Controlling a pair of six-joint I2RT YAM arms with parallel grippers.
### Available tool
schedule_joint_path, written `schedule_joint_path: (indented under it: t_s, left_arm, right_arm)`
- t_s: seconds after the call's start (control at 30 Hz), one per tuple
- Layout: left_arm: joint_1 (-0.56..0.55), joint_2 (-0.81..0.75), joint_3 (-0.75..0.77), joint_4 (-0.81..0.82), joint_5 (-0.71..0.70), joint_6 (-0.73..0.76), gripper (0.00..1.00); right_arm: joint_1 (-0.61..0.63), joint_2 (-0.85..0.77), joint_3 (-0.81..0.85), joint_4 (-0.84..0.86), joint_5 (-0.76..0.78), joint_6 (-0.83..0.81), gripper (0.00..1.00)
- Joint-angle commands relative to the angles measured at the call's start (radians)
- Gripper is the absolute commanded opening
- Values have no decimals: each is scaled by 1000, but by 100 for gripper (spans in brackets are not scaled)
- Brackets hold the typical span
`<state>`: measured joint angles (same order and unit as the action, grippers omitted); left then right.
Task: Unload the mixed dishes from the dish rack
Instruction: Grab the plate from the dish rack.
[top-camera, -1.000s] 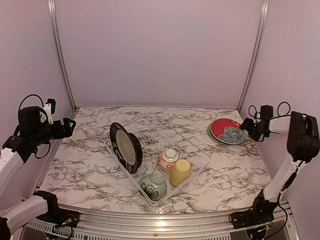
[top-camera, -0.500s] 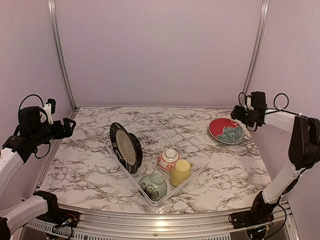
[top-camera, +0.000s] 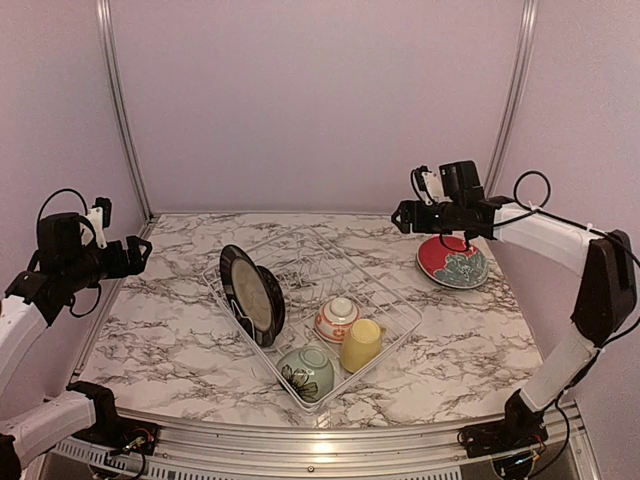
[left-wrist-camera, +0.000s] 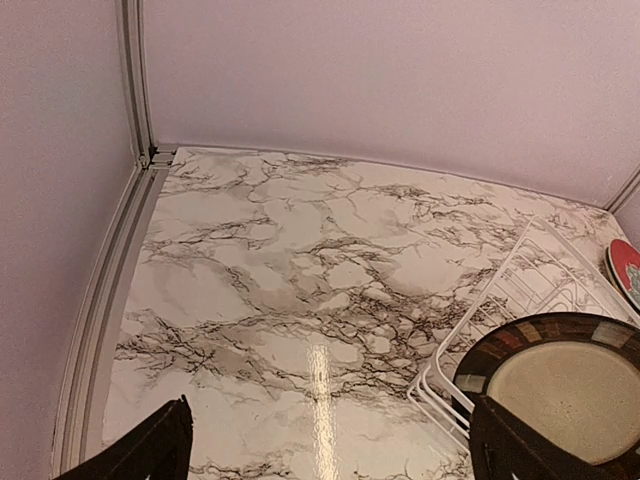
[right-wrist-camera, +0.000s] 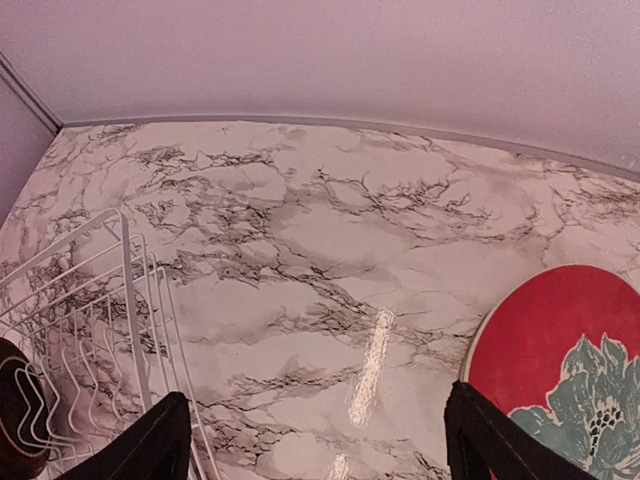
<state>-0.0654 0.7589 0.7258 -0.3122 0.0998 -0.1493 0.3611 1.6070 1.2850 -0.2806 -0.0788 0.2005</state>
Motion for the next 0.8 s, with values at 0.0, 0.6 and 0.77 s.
schedule_joint_path:
  t_s: [0.0,0.6,0.77]
  left_arm:
    - [-2,9,-11,7,6,3,99]
    - [-2,-2,-11,14,24,1,99]
    - [-2,17,-9,10,24,1,99]
  right_arm:
    - [92,9,80,-33,15,-15,84]
    - [343,40,176,-98,38,-35,83]
    - [442,61,181,-72,-1,-12,83]
